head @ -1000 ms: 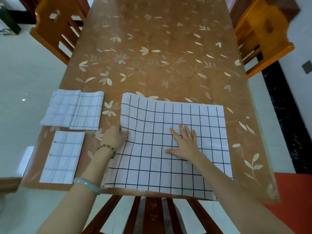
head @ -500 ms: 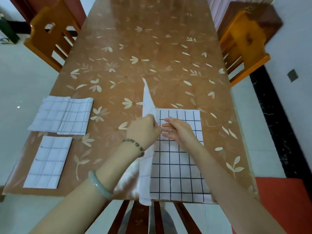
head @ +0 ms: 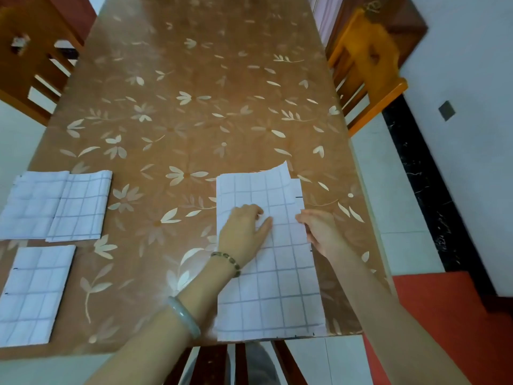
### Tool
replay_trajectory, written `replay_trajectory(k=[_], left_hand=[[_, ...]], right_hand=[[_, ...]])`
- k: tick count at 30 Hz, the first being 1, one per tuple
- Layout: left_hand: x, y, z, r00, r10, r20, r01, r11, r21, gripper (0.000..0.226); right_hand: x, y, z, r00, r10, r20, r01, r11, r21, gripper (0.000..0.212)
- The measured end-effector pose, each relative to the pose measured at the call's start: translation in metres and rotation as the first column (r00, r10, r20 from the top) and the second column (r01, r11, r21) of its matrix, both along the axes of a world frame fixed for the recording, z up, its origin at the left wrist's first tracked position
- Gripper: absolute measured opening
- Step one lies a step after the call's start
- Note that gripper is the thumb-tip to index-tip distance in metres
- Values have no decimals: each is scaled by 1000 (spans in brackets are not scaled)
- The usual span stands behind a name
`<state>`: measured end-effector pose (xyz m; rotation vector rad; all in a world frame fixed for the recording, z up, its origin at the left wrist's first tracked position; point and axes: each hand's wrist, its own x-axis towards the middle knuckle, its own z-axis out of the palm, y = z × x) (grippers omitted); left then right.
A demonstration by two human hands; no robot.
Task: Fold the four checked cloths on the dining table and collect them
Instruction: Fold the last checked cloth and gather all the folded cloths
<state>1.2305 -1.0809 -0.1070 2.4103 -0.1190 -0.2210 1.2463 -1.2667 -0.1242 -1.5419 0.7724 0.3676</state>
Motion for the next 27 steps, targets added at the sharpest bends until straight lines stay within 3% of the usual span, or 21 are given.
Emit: replay_trajectory(k=[3, 6, 8, 10, 16, 27], left_hand=[[5, 43, -35, 995, -24, 100, 8, 987, 163, 60], [7, 67, -66, 987, -156, 44, 131, 929, 346, 72], [6, 73, -81, 972, -233, 17, 205, 886, 416, 75], [6, 74, -89, 963, -269, -12, 242, 847, 473, 78], [6, 74, -105, 957, -282, -74, 277, 801, 530, 80], [8, 76, -108, 959, -279, -46, 254, 779, 573, 79]], right_hand=[[2, -12, -22, 999, 32, -14, -34, 984, -174, 14], [1, -13, -34, 996, 94, 1, -89, 951, -297, 22], [0, -13, -38, 994, 106, -21, -105, 904, -415, 13], [-1, -15, -44, 994, 107, -28, -107, 868, -485, 17], [3, -17, -53, 993, 100, -61, -117, 832, -542, 21], [3, -21, -56, 984, 150, -94, -177, 796, -579, 19]])
